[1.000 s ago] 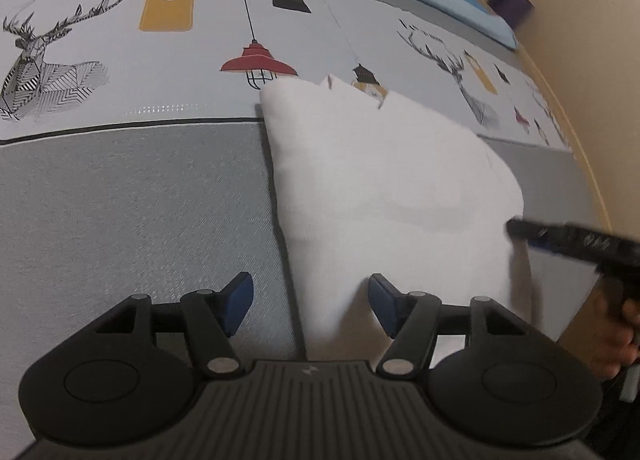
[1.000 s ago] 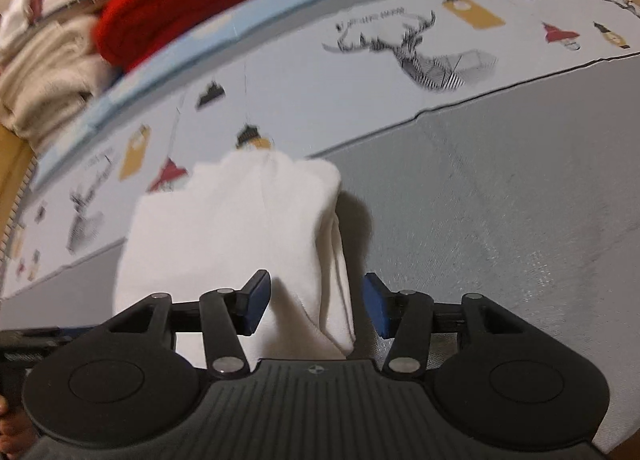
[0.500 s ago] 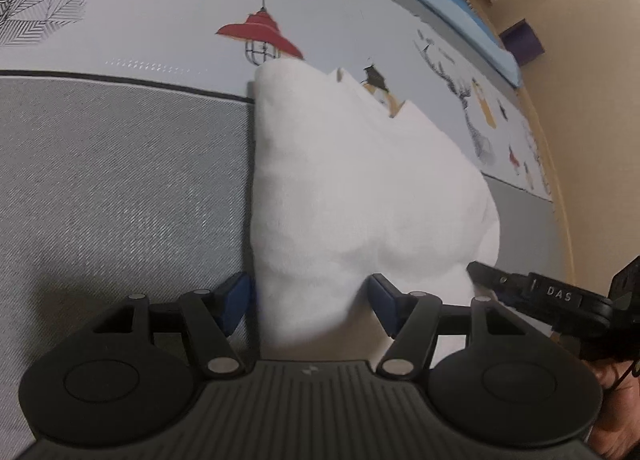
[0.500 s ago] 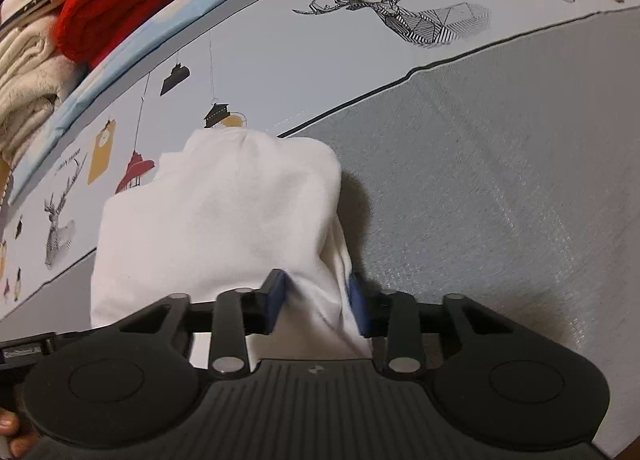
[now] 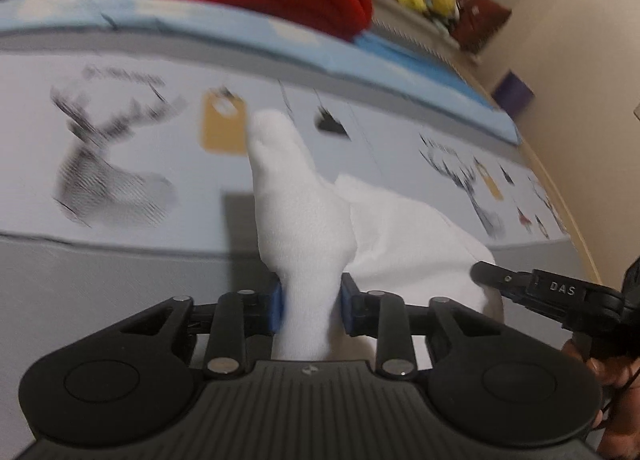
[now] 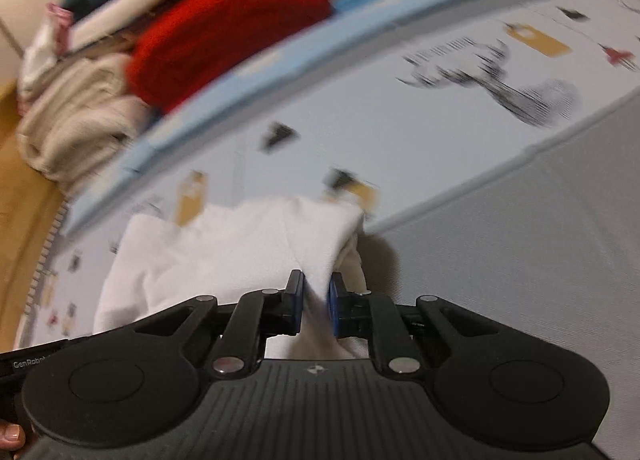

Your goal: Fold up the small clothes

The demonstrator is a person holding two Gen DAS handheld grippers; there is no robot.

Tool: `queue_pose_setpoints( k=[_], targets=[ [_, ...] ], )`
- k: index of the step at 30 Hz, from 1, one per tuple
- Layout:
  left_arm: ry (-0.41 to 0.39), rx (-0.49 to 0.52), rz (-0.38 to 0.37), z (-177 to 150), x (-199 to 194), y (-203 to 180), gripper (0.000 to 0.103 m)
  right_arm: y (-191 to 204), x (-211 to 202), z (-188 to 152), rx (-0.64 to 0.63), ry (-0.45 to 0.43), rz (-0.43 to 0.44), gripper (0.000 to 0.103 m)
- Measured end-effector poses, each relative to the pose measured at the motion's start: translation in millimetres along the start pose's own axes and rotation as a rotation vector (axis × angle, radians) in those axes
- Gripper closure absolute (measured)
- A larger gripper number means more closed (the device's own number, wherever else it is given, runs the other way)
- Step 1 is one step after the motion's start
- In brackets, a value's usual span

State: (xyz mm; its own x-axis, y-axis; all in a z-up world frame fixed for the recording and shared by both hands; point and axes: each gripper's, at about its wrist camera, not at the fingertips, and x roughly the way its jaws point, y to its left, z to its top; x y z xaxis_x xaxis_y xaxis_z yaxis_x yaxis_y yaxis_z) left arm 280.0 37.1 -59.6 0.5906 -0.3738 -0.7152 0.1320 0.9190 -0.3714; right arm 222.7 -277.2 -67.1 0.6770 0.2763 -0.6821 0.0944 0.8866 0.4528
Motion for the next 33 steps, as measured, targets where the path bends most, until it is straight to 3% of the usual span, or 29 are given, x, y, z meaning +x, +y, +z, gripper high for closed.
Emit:
queue_pose_setpoints(
  k=[3, 5, 7, 9, 11, 13, 14, 17, 19, 20, 21, 22, 29, 33],
  targets=[
    [-0.056, -0.027, 0.07, 5, -14, 20, 0.039, 22, 9, 0, -0.037, -0.044, 0.021, 0.088],
    [-0.003, -0.064, 0.064, 2, -15, 35, 0.039, 29, 23, -1, -0.069, -0.011, -0.02, 0.081],
    [0.059, -0.091, 0.058, -3, -14, 45, 0.039, 34, 35, -3, -0.114, 0.026, -0.118, 0.079],
    [0.116, -0.087, 0.038, -9, -12, 50, 0.039, 32, 31, -3, -0.109, 0.015, -0.167, 0.076],
    [0.184, -0.073, 0.035, -17, -6, 54, 0.039, 28, 22, -2, -0.081, 0.006, -0.128, 0.068],
    [0.244, -0.079, 0.031, -28, 3, 55, 0.039, 28, 15, -5, -0.093, 0.037, -0.075, 0.052],
    [0.272, -0.09, 0.022, -33, 9, 56, 0.04, 30, 15, -10, -0.115, 0.074, -0.057, 0.052],
    [0.323, -0.107, 0.005, -47, 20, 56, 0.051, 29, 29, -24, -0.175, 0.227, -0.067, 0.052],
    [0.32, -0.111, 0.006, -51, 22, 53, 0.061, 25, 36, -28, -0.181, 0.276, -0.095, 0.053],
    [0.309, -0.106, 0.002, -50, 20, 50, 0.062, 22, 35, -28, -0.169, 0.272, -0.092, 0.059],
    [0.297, -0.094, -0.002, -49, 17, 47, 0.062, 20, 34, -26, -0.15, 0.264, -0.079, 0.079],
    [0.282, -0.072, -0.003, -49, 14, 43, 0.062, 17, 32, -24, -0.125, 0.261, -0.055, 0.088],
    [0.315, 0.062, 0.063, -62, 0, 43, 0.059, 10, 32, -24, -0.142, 0.277, -0.058, 0.088],
    [0.363, 0.095, 0.121, -70, 3, 43, 0.059, 6, 41, -34, -0.204, 0.352, -0.181, 0.088]
  ],
)
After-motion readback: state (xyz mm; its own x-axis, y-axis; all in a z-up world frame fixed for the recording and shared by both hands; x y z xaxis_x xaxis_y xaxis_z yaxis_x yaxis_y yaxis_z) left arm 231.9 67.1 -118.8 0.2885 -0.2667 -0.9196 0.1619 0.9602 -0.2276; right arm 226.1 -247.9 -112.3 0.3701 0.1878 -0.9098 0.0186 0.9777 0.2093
